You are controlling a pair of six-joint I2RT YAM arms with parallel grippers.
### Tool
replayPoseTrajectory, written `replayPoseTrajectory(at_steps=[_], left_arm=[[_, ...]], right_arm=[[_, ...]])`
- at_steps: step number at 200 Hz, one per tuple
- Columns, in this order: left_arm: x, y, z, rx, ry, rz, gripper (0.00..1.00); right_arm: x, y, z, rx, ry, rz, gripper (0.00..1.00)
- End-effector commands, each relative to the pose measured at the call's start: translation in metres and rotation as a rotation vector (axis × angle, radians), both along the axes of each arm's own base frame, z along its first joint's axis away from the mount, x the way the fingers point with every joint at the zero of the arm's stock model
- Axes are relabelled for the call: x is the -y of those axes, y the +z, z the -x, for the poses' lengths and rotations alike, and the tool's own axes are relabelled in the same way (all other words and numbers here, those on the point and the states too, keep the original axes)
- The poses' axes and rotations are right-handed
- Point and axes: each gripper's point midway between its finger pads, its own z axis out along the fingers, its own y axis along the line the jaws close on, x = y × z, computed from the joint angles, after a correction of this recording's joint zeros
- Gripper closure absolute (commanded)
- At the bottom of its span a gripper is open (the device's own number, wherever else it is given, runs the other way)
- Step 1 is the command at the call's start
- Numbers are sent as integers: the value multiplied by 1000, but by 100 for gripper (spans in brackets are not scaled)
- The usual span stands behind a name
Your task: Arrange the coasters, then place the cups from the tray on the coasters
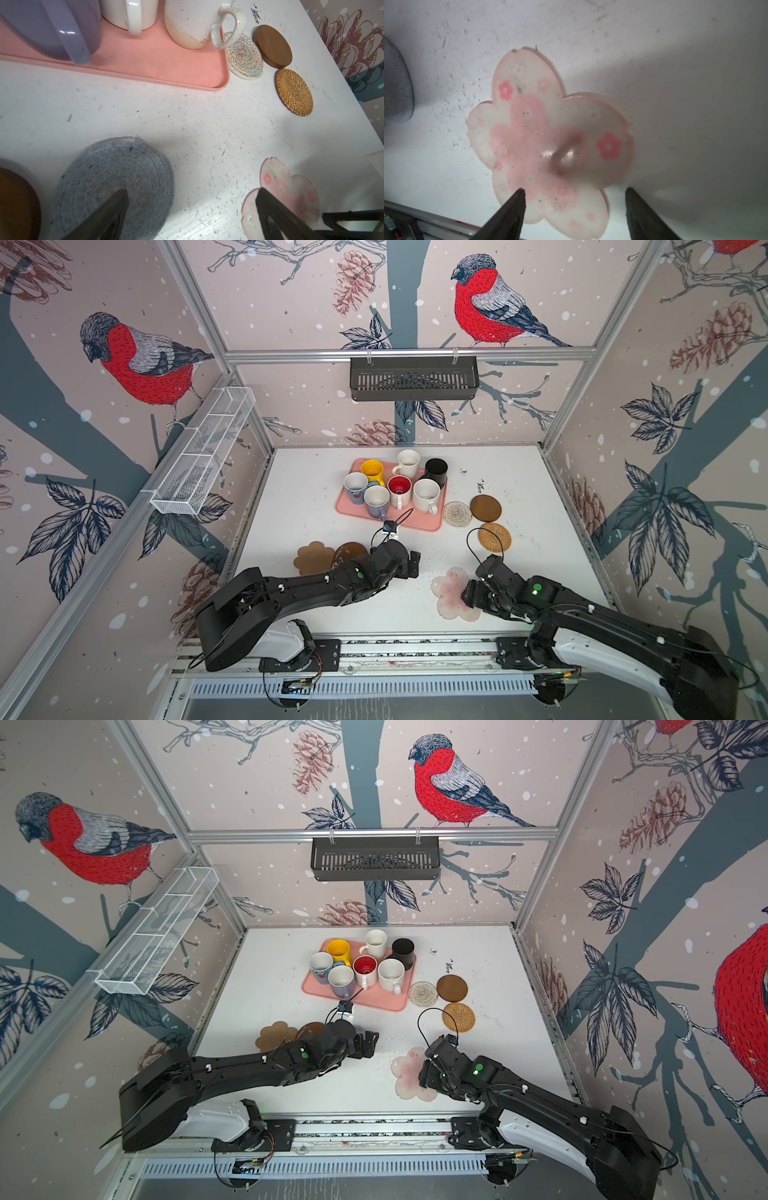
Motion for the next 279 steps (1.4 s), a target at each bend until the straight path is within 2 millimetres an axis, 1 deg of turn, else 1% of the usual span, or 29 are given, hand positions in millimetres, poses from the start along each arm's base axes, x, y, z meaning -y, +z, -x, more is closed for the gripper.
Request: replayPoseTrajectory(at_steps=[1, 50, 112, 145, 154, 169, 180, 191, 201, 216, 225, 243, 279], left_arm=[[-5, 6, -4, 25, 22, 2, 4], [-16, 11, -4, 46, 44, 4, 4], [-31, 13, -1, 57, 67, 2, 4], [-40, 15, 1, 60, 72, 3, 4], [-41, 14, 4, 55, 62, -3, 6], [-35, 15, 9, 45, 2, -4, 16], [-26, 16, 17, 32, -74, 6, 25], [-16, 15, 26, 0, -137, 30, 31], [-7, 14, 35, -36, -187, 62, 39], [2, 11, 46, -73, -236, 89, 46], [6, 10, 51, -84, -253, 97, 48], [14, 7, 62, -120, -291, 125, 49], [21, -5, 81, -200, -343, 181, 43]], right_arm=[[-10, -1, 2, -20, -26, -49, 24], [-24, 3, -3, -9, -23, -98, 24], [-52, 13, -16, 4, -1, -179, 25], [-58, 14, -26, 6, 4, -188, 25], [-59, 14, -30, 8, 5, -185, 25], [-60, 17, -37, 18, 9, -183, 25], [-61, 19, -42, 27, 8, -181, 25], [-61, 20, -46, 35, 10, -179, 25], [-60, 21, -50, 41, 6, -178, 25], [-61, 22, -54, 47, 9, -183, 25], [-61, 22, -55, 50, 10, -187, 25], [-63, 21, -57, 50, 15, -195, 25], [-63, 20, -58, 50, 28, -196, 25]])
